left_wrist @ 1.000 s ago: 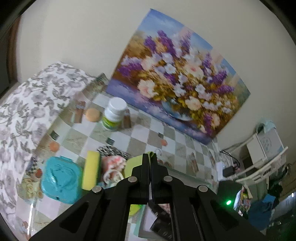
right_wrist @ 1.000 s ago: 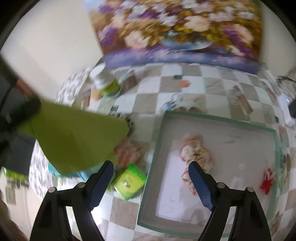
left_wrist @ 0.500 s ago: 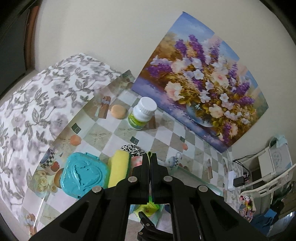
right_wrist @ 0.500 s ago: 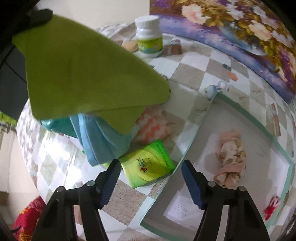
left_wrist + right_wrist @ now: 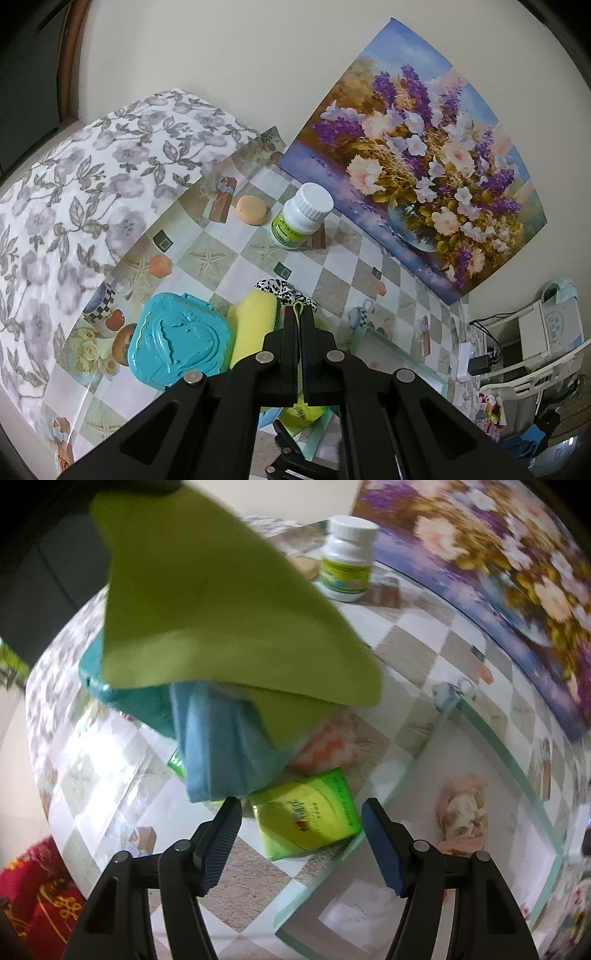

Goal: Organize soft objects
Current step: 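Lift the lime-green cloth up off the pile with left gripper, then grasp the green tissue pack with right gripper while left gripper holds the cloth raised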

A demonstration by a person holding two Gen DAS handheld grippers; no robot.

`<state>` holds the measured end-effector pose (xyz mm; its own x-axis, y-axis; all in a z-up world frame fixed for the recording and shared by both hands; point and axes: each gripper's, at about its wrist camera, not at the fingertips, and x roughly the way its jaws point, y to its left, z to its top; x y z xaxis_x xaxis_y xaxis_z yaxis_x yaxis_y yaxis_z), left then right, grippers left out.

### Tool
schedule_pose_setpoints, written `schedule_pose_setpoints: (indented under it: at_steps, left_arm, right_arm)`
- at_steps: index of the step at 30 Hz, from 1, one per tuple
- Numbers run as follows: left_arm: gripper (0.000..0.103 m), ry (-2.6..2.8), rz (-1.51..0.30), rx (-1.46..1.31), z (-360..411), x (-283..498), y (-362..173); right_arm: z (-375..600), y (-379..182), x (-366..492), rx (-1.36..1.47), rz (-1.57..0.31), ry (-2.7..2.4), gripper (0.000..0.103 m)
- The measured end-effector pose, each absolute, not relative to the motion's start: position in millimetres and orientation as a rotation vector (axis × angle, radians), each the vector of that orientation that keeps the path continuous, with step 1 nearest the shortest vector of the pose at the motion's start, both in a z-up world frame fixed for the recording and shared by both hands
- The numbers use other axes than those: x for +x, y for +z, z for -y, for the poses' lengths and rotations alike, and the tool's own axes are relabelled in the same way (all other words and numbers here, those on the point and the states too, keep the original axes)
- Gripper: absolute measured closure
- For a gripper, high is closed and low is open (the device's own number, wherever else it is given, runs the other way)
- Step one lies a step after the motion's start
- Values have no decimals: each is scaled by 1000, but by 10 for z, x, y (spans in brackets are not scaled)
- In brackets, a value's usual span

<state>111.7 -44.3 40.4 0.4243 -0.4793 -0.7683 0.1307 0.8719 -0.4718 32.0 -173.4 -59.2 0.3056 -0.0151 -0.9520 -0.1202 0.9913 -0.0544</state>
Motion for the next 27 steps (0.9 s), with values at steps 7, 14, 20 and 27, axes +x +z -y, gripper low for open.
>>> schedule_pose_setpoints:
  at_steps: [7,14,20,27]
  left_arm:
    - [102,-393,-1081,-367,453,1130,387]
    - [102,-390,-1092,-358,476,1132,367]
    - [102,-382,-1106,-354,497,1133,339]
    - [102,-379,-1110,-352,501,1145,334]
  right_arm:
    - [1690,-750,324,-149,-1309,49,34]
    - [1636,-793,316,-184,-1312,51,34]
    - [1620,-820,327,-203,-1307,37,34]
    - [1572,-848,356,-224,-1295,21,34]
